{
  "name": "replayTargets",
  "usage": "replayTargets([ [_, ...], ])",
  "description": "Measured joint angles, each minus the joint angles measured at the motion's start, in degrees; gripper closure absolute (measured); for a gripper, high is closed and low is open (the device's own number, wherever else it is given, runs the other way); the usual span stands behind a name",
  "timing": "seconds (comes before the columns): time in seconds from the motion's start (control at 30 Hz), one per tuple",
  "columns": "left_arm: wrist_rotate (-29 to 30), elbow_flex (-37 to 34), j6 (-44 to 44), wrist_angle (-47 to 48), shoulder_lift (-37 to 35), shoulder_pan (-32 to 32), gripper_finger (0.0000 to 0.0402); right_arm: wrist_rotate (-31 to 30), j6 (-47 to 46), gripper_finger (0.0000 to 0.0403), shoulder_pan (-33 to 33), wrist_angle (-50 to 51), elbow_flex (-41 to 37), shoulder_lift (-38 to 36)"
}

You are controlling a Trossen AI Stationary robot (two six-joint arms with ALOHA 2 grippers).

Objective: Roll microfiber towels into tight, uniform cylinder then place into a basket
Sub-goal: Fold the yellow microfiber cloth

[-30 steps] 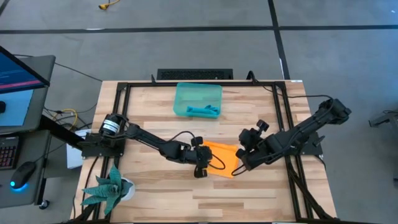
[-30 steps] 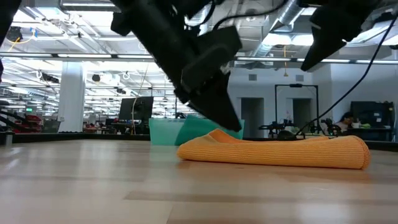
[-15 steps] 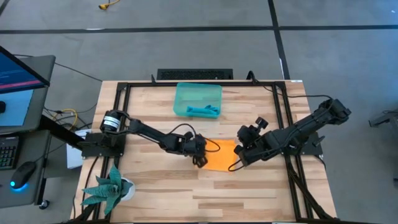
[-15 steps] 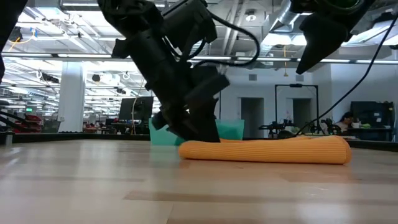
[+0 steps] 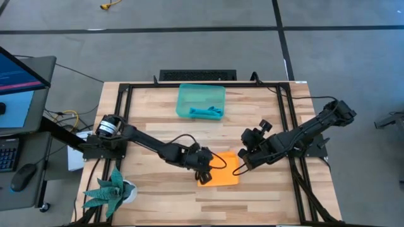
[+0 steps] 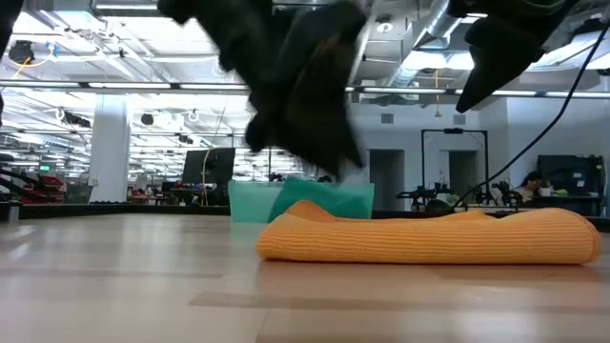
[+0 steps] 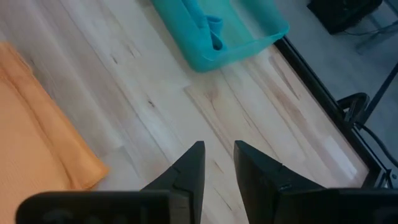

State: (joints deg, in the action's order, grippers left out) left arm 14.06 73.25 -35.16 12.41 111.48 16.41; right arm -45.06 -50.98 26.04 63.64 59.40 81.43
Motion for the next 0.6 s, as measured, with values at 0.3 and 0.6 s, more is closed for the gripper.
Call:
replayTargets([
  [0.3, -0.56, -0.37, 17.84, -7.54, 0.37, -0.26, 0.0248, 0.00, 0.12, 0.0295, -0.79, -1.24, 0.00, 0.00],
  [0.6, -8.39, 1.02, 21.08, -17.28, 10.56, -3.45, 0.0248, 0.04, 0.64, 0.0295, -1.90, -2.50, -0.04, -0.02],
])
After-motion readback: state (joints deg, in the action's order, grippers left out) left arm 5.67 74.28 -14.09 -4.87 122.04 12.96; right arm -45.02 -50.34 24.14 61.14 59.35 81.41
